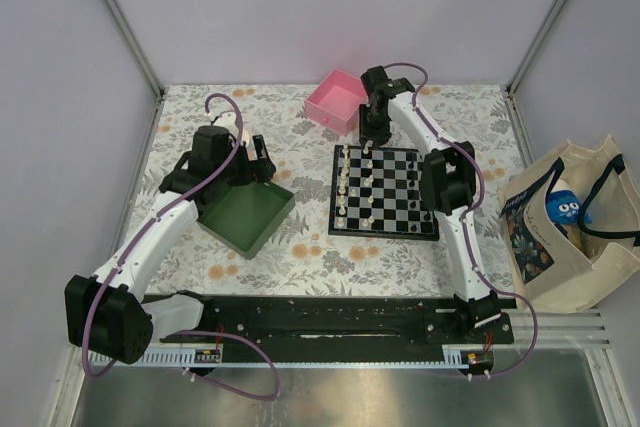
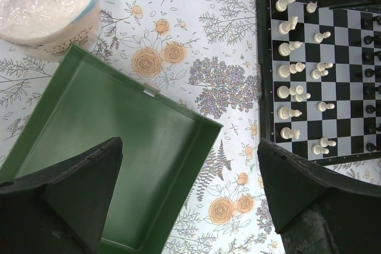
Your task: Set up the chess pieces on the board
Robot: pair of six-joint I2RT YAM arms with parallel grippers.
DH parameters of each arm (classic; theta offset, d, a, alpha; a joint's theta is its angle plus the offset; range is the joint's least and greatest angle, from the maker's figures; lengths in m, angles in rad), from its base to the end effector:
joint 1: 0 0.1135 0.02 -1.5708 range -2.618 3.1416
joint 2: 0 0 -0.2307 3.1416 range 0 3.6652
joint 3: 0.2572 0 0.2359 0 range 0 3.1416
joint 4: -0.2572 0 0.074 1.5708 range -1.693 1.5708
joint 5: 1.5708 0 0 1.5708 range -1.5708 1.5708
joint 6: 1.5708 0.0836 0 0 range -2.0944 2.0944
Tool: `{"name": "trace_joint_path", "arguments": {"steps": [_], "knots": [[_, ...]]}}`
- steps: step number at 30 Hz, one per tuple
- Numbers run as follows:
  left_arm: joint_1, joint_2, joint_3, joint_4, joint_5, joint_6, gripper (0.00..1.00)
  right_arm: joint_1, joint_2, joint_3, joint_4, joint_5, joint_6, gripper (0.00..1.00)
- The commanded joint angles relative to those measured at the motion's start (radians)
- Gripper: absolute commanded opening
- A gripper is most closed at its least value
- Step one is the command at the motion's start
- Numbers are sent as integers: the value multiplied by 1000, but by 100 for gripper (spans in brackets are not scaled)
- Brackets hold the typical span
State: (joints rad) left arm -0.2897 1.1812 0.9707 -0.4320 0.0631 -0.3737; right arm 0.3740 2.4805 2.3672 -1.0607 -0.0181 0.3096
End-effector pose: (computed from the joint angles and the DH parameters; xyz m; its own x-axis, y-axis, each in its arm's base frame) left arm 0.2803 -0.0891 0.2436 -0.6563 -0.1845 -0.7316 0.1008 0.9395 -0.3274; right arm 0.4616 0.1828 0.1436 -0.9310 -0.0381 -0.3630 -0.0925 0.9867 0.1336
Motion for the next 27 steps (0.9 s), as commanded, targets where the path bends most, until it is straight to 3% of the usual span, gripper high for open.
{"name": "trace_joint_path", "arguments": {"steps": [1, 10, 27], "knots": [[0, -11, 2, 30, 6, 2, 99, 6, 15, 52, -8, -2, 0, 43], [0, -11, 2, 30, 1, 2, 99, 6, 29, 50, -8, -9, 2, 34], [0, -12, -1, 30, 9, 2, 99, 6, 51, 63, -8, -17, -1, 25]]}}
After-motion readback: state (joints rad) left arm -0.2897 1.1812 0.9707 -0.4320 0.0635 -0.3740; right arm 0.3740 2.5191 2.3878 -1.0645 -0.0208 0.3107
